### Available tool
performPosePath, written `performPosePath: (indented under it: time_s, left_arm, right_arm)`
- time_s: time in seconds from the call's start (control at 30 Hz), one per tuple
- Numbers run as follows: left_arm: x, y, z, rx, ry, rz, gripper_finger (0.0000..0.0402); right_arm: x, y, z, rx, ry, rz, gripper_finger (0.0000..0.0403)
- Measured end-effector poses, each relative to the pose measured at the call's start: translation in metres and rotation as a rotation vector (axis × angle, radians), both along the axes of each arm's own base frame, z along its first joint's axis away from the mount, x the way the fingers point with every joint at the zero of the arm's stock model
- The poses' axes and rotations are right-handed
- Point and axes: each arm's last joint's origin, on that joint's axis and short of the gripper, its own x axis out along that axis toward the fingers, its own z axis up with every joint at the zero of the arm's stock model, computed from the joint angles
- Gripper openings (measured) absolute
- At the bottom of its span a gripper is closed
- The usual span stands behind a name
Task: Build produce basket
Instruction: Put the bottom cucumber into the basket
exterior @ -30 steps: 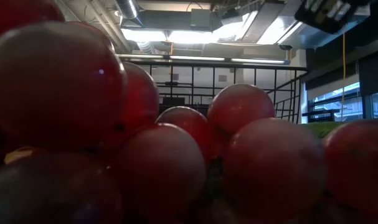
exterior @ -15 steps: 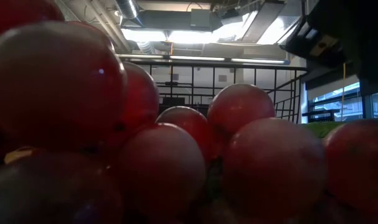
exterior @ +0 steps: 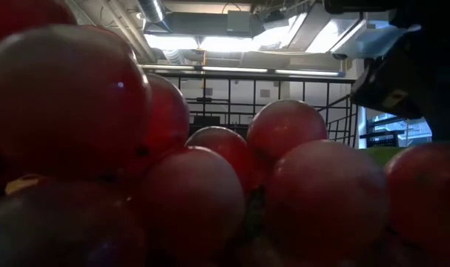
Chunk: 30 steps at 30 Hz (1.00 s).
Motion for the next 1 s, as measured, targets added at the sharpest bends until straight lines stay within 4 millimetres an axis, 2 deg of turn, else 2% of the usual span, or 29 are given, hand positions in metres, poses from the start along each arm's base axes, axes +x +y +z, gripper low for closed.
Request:
performPosePath:
  time_s: [0.23,0.5,0.83,1.0]
  left_arm:
    - [0.000,0.000,0.000,0.000,0.000,0.000,0.0081]
    - [0.000,0.000,0.000,0.000,0.000,0.000,0.0081]
    - [0.000,0.000,0.000,0.000,0.000,0.000,0.0081]
    - [0.000,0.000,0.000,0.000,0.000,0.000,0.0081]
  right_arm:
    - [0.000,-0.001,-0.001,-0.020,-0.009,-0.012,0.0149]
    - [0.003,0.001,-0.015,-0.015,0.036,-0.054,0.0150]
    - [0.004,0.001,-0.018,-0.014,0.042,-0.111,0.0150]
    - [0.005,0.001,-0.019,-0.022,0.037,-0.113,0.0124]
